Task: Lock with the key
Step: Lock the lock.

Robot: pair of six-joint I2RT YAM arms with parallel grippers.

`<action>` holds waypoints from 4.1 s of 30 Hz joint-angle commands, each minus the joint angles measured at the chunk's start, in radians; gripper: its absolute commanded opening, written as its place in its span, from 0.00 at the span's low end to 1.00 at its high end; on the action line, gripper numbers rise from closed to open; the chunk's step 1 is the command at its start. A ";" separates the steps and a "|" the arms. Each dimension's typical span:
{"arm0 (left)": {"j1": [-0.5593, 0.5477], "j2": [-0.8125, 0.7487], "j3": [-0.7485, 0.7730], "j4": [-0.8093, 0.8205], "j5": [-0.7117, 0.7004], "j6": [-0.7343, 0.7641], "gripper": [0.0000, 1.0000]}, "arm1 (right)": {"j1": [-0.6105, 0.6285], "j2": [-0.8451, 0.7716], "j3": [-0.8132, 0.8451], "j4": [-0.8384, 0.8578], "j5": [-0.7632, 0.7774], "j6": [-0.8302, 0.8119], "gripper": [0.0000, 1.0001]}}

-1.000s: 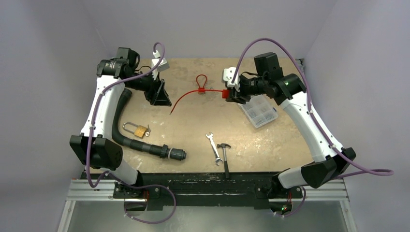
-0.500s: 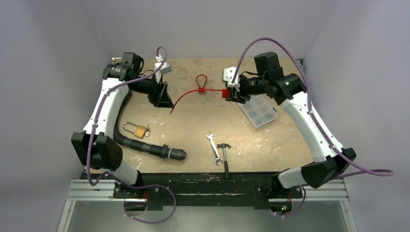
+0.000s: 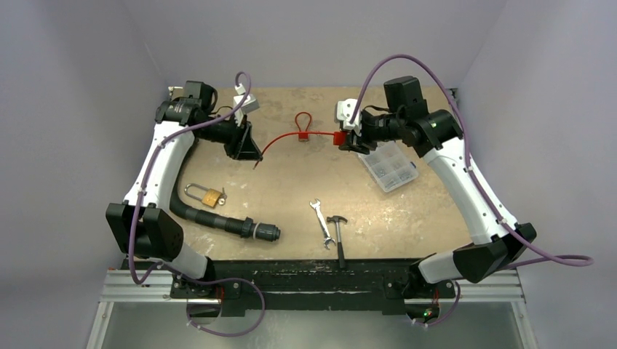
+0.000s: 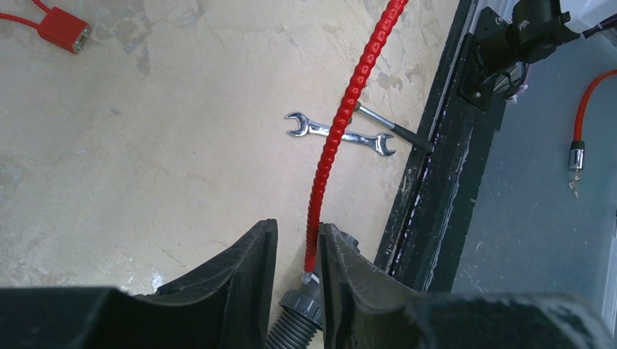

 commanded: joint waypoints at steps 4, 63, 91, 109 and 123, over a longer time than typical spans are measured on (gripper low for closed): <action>-0.018 -0.037 -0.014 0.041 0.047 -0.014 0.36 | -0.004 0.002 0.060 0.010 -0.040 -0.009 0.00; -0.452 -0.155 -0.301 1.694 -0.513 -1.308 0.00 | 0.045 -0.256 -0.562 1.352 -0.001 0.968 0.00; -0.467 -0.169 -0.308 1.640 -0.501 -1.289 0.00 | 0.000 -0.219 -0.543 1.436 0.036 1.181 0.00; -0.468 -0.154 -0.361 1.556 -0.537 -1.222 0.00 | -0.001 -0.186 -0.460 1.460 0.014 1.188 0.00; -0.473 -0.118 -0.421 1.538 -0.518 -1.238 0.00 | -0.001 -0.167 -0.379 1.440 0.139 1.089 0.00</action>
